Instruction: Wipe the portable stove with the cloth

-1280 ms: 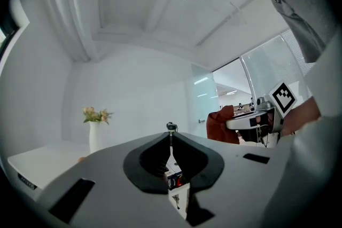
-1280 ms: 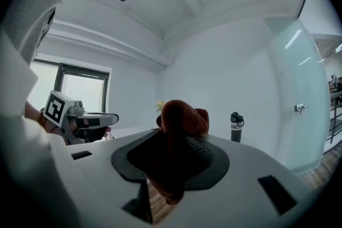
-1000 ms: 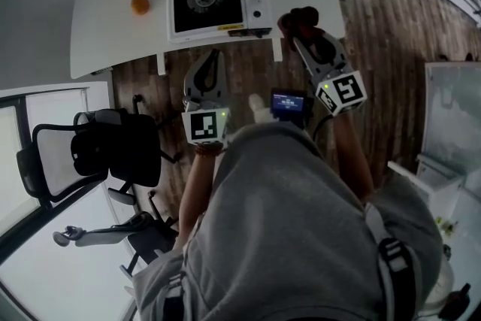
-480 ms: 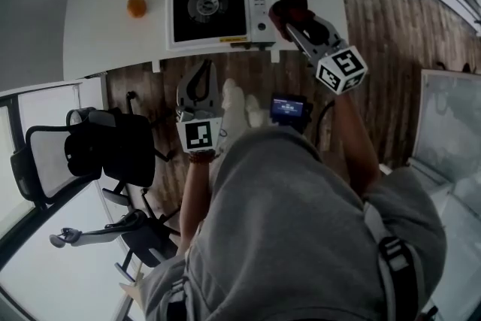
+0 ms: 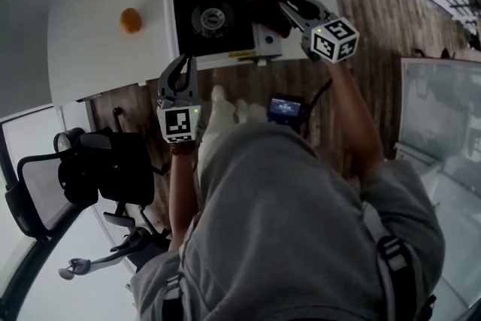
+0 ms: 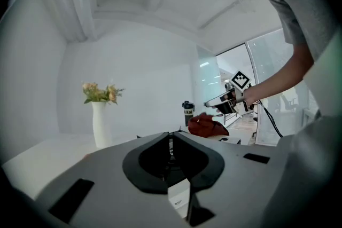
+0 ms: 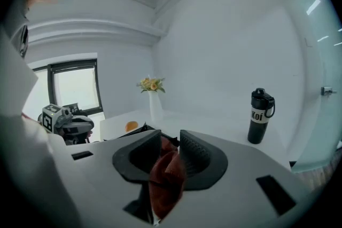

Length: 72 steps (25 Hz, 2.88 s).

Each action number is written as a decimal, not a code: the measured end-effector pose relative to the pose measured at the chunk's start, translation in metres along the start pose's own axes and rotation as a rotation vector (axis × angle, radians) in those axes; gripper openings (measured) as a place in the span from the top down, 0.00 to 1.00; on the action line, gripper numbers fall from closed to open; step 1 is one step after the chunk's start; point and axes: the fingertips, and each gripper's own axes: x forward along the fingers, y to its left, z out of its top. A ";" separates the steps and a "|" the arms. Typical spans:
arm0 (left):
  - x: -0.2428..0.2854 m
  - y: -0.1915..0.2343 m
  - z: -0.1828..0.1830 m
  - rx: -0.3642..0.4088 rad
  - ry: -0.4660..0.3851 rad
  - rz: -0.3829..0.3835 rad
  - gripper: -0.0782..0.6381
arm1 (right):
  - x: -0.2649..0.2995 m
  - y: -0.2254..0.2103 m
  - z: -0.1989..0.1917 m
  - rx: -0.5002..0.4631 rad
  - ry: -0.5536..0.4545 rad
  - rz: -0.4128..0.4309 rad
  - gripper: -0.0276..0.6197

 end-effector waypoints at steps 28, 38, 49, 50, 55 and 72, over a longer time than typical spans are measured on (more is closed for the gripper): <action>0.047 0.065 -0.013 0.045 0.019 -0.032 0.83 | 0.016 -0.049 -0.072 0.493 0.104 -0.113 0.79; 0.051 0.047 -0.023 0.037 0.050 -0.083 0.83 | 0.031 -0.017 0.078 0.529 -0.193 0.290 0.78; 0.049 0.042 -0.033 0.045 0.076 -0.097 0.83 | 0.073 -0.051 -0.037 0.038 0.319 0.009 0.58; 0.049 0.041 -0.035 0.049 0.080 -0.097 0.83 | 0.077 -0.047 -0.035 0.022 0.329 0.040 0.53; 0.049 0.034 -0.046 0.116 0.116 -0.121 0.79 | 0.105 -0.061 -0.027 0.039 0.355 0.009 0.69; 0.051 0.018 -0.076 0.128 0.199 -0.188 0.59 | 0.119 -0.037 -0.051 -0.127 0.518 0.023 0.80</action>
